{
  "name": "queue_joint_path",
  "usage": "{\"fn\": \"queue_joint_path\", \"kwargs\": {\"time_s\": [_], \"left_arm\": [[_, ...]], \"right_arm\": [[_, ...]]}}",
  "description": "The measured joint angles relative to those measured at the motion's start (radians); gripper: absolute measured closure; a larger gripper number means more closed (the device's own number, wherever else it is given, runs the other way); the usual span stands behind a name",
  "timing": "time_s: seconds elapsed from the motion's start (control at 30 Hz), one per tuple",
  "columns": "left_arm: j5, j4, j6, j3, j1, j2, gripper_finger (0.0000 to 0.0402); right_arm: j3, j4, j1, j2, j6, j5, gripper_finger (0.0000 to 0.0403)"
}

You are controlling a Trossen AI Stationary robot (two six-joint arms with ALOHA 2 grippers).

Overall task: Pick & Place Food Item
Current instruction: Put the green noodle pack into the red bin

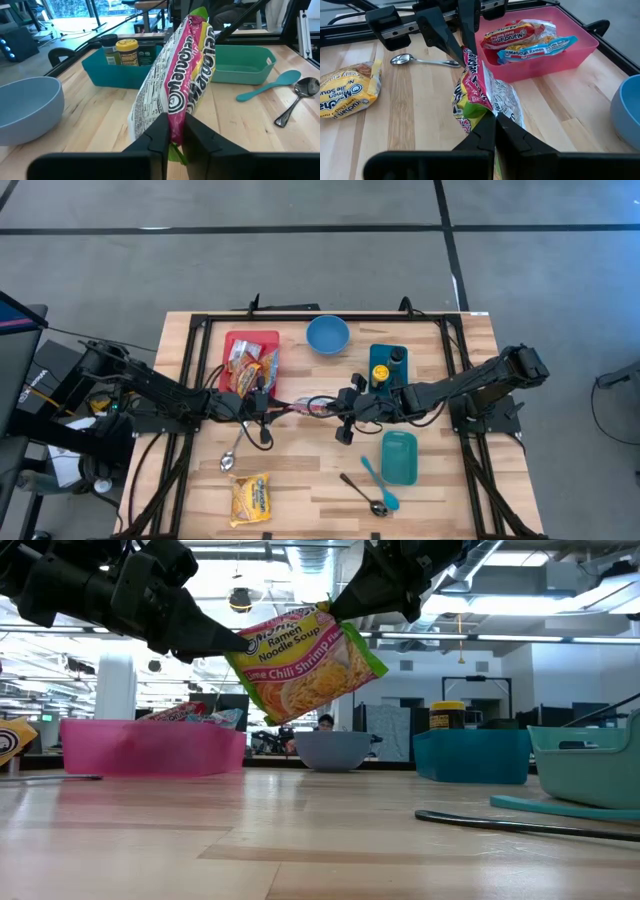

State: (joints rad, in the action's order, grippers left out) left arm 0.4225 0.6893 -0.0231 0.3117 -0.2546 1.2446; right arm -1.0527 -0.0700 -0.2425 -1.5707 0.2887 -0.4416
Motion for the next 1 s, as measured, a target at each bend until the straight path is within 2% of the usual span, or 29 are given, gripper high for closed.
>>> {"fn": "queue_joint_path", "kwargs": {"time_s": [1.0], "left_arm": [[0.003, 0.0, -0.004, 0.0, 0.0, 0.0, 0.0385]], "right_arm": [[0.0, -0.002, 0.0, 0.0, 0.0, 0.001, 0.0403]]}}
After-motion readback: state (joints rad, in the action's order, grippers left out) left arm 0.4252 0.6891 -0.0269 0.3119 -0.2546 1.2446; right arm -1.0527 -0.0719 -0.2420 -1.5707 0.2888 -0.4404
